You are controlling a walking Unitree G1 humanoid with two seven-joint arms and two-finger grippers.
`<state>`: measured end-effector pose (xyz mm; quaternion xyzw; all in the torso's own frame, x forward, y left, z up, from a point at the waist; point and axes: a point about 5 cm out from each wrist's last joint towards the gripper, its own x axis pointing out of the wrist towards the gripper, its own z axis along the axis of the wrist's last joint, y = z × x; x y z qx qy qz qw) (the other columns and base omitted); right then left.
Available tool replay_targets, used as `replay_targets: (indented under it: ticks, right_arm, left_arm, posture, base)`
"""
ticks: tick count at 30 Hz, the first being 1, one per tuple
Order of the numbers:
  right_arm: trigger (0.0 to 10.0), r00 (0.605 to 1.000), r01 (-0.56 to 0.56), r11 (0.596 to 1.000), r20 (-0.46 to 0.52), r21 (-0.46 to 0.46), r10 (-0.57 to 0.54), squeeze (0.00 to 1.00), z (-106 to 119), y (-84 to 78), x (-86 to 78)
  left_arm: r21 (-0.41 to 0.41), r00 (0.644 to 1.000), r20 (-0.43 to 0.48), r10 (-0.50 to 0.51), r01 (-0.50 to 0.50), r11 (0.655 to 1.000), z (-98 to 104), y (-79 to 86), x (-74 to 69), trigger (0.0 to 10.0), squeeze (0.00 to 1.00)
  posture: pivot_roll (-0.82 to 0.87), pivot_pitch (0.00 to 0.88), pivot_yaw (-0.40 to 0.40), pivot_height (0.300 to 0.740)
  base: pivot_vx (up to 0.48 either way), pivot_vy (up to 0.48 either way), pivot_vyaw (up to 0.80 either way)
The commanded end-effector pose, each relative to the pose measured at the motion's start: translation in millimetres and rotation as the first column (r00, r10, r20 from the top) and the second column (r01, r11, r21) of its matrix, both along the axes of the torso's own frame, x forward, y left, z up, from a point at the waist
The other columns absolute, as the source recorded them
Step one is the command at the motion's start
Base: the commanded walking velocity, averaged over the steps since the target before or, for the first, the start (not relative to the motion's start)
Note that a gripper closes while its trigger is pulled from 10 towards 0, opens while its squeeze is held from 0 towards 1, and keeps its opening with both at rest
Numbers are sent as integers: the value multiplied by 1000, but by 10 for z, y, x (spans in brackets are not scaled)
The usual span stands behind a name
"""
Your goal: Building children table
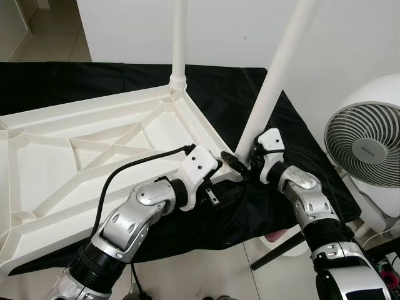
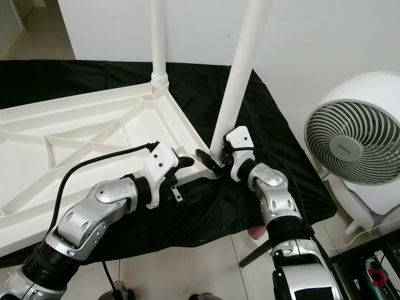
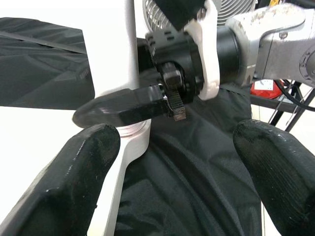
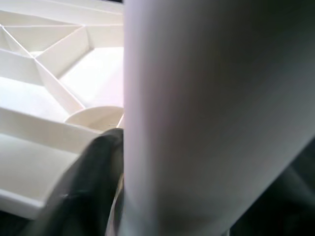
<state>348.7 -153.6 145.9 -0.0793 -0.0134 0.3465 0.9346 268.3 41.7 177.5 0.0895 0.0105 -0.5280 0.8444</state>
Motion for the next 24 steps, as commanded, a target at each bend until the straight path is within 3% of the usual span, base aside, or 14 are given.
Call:
replay_targets:
  ticks: [1, 15, 16, 22, 24]
  right_arm:
    - [0, 1000, -15, 1000, -22, 14, 16, 0, -58, 12, -10]
    - [0, 1000, -25, 999, -14, 31, 26, 0, -107, -17, -28]
    - [10000, 1000, -1, 999, -13, 38, 2, 0, -108, -22, -30]
    - [10000, 996, 91, 993, -6, 78, -91, 0, -115, 2, -55]
    - [10000, 986, 168, 977, -3, 134, -169, 0, -155, 101, -131]
  left_arm:
    - [6, 999, -3, -39, 39, 999, 14, -8, -39, 10000, 0]
    - [8, 999, -4, -50, 50, 999, 15, -18, -38, 10000, 0]
    - [8, 999, -4, -53, 53, 999, 12, -25, -43, 10000, 0]
    - [5, 998, -9, -58, 58, 998, -2, -46, -61, 10000, 0]
    - [2, 998, -17, -53, 53, 999, -26, -51, -63, 10000, 0]
  posture:
    - [108, 86, -69, 740]
    - [97, 83, -62, 740]
    - [94, 84, -66, 740]
    - [92, 85, -73, 740]
    - [86, 87, -81, 740]
  base:
    - [0, 0, 0]
    - [0, 0, 0]
    - [0, 0, 0]
    - [0, 0, 0]
    - [0, 0, 0]
